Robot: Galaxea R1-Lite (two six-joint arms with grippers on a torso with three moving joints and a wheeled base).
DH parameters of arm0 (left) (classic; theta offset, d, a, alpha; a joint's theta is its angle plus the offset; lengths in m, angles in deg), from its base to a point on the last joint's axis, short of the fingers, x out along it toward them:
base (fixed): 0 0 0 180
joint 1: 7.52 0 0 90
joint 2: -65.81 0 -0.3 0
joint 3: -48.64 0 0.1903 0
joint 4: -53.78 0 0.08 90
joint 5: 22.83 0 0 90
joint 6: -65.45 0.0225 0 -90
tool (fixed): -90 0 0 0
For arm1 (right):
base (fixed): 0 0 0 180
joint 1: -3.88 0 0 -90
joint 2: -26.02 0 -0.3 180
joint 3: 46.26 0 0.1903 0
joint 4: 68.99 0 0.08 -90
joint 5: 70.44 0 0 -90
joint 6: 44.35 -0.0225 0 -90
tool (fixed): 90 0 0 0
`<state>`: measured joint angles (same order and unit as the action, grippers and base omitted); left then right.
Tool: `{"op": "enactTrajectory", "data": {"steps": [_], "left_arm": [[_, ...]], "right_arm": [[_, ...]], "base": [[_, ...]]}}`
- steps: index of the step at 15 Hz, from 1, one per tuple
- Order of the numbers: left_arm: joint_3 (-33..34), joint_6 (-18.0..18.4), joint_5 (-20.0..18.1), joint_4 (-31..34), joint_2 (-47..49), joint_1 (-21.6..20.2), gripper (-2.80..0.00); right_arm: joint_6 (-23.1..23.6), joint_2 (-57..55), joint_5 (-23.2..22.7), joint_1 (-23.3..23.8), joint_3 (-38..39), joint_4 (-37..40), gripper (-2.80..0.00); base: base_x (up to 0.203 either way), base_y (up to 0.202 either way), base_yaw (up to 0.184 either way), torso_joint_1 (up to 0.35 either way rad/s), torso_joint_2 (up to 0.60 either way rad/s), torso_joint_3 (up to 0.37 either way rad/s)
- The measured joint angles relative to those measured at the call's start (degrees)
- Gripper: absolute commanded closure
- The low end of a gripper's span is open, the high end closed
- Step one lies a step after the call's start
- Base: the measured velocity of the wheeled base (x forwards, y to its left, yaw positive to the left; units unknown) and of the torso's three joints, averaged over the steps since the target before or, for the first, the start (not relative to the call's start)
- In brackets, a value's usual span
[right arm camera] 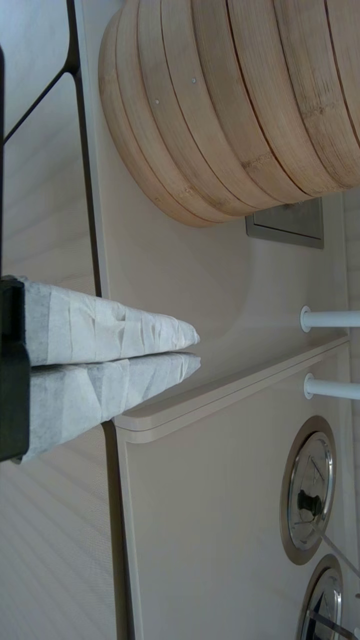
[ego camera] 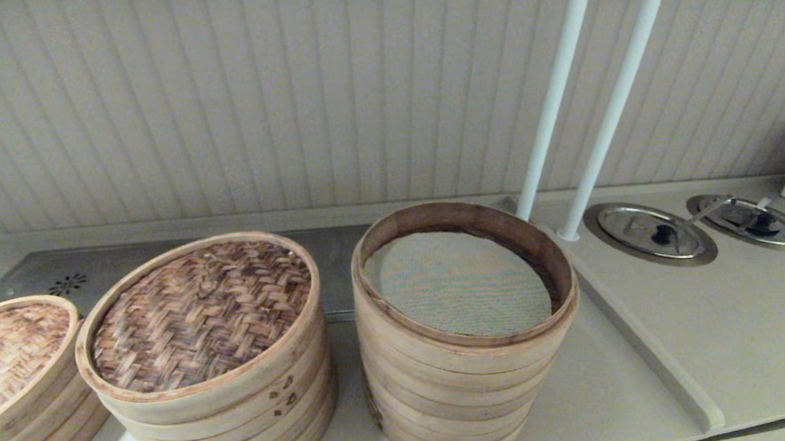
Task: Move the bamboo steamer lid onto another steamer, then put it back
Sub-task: Pick up the steamer
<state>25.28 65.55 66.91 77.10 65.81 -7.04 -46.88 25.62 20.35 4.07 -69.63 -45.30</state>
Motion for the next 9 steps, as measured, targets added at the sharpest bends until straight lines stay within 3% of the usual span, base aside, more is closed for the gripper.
{"op": "enactTrajectory", "data": {"steps": [7, 9], "left_arm": [[-0.8, 0.5, 0.2, 0.8, 0.0, 0.0, 0.00], [-5.1, 0.4, -0.1, 2.7, 0.1, 0.0, 0.00]], "right_arm": [[0.0, 0.0, 0.0, 0.0, 0.0, 0.0, 0.00], [0.0, 0.0, 0.0, 0.1, 0.0, 0.0, 0.00]], "base": [[0.000, 0.000, 0.000, 0.000, 0.00, 0.000], [0.000, 0.000, 0.000, 0.000, 0.00, 0.000]]}}
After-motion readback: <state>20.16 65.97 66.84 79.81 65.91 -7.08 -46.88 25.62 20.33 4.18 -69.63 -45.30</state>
